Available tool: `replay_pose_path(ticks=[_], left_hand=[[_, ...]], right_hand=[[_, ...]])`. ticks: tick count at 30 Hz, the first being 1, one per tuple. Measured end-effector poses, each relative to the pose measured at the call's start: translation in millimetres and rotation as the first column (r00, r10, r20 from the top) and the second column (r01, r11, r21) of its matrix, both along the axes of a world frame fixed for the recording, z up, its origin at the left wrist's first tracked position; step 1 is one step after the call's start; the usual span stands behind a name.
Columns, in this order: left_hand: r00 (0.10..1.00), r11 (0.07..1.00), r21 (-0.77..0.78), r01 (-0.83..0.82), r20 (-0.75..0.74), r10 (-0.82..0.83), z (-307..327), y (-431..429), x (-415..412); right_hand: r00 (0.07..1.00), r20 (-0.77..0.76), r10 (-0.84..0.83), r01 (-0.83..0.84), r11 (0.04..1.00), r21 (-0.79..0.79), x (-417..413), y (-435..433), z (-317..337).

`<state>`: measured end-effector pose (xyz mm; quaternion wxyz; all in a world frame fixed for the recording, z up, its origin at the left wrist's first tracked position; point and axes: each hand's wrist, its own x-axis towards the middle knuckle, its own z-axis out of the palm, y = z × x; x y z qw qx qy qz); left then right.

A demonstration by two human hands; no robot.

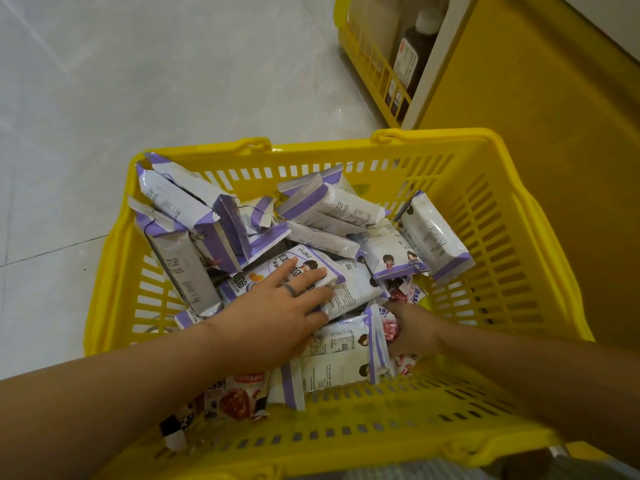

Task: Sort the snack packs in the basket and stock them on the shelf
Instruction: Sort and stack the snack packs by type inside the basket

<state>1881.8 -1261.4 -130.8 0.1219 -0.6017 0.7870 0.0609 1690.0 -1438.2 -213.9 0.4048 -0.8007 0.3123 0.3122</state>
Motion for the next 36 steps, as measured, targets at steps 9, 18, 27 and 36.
replay_pose_path(ticks=[9, 18, 27, 36], left_hand=[[1.000, 1.000, 0.013, 0.020, 0.022, -0.020, 0.2, 0.4, 1.0], [0.999, 0.996, 0.087, 0.010, 0.053, -0.015, 1.7, -1.1, -2.5], [0.997, 0.988, 0.148, 0.048, 0.047, -0.055, 20.6, 5.3, -1.8], [0.986, 0.971, -0.233, 0.052, -0.145, -0.088, 98.5, 47.1, 27.7]], right_hand=[[0.991, -0.104, -0.088, 0.081, 0.995, -0.065, 3.6, -2.9, 2.6], [0.979, -0.114, -0.169, 0.130, 0.949, -0.287, -4.2, -7.5, 38.7], [0.981, -0.196, 0.010, -0.102, 0.881, -0.462, -1.7, -18.8, 98.3], [0.953, 0.048, 0.300, -0.250, 0.864, -0.437, 44.8, 13.2, 200.0]])
